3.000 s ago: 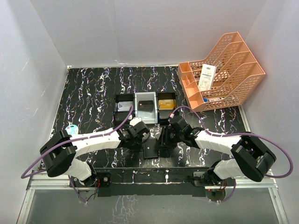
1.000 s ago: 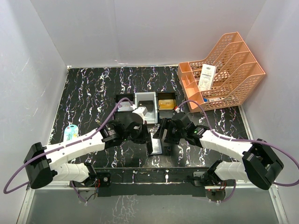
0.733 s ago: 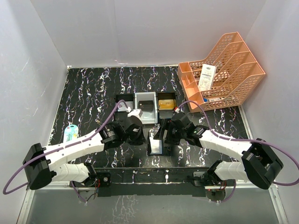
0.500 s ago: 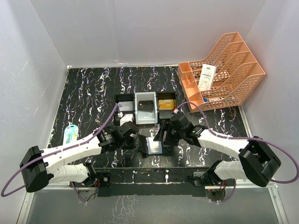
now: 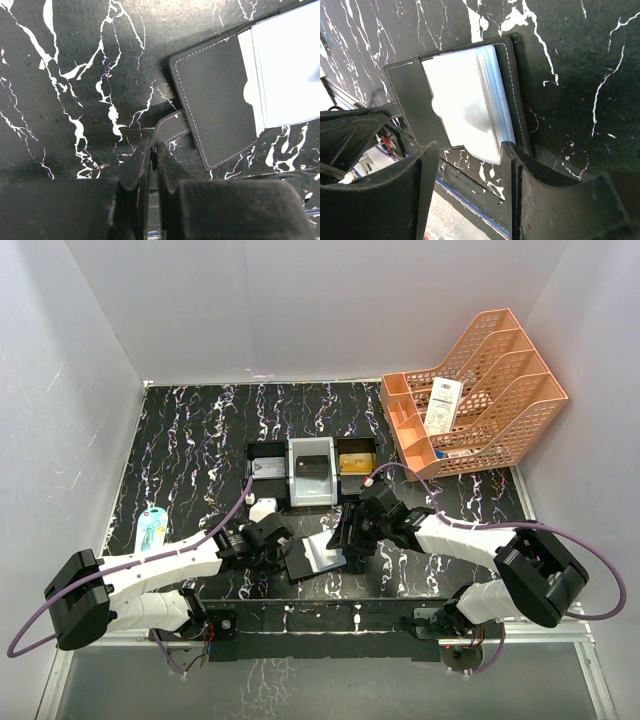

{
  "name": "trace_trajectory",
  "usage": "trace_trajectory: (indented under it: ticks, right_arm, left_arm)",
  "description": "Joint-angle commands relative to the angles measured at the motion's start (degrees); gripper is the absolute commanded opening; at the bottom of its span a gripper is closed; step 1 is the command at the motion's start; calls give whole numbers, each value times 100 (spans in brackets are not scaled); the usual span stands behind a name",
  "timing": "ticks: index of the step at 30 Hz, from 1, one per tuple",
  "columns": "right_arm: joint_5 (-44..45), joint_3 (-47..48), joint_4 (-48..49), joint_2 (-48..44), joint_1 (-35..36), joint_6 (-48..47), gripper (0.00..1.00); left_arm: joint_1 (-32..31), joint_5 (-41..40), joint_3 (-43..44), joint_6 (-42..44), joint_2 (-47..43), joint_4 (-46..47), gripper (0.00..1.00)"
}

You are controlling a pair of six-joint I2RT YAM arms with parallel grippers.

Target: Take the credit cards out of the card holder

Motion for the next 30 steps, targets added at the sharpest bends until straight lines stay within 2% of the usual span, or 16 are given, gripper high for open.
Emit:
trace_trajectory:
  ticks: [1, 14, 23, 30]
  right_arm:
    - [-199, 245, 348, 106, -15, -55, 49]
    - [-567, 343, 551, 523, -8, -126, 44]
    - [-1027, 478, 839, 406, -14, -184, 28]
    - [-1284, 619, 935, 458, 31, -222, 28]
  left_arm:
    - [9, -180, -66, -40, 43, -38, 0]
    - [10, -159, -65, 19, 168, 12, 0]
    - [10, -76, -35, 55, 229, 125, 0]
    - [8, -43, 26, 125, 311, 183, 0]
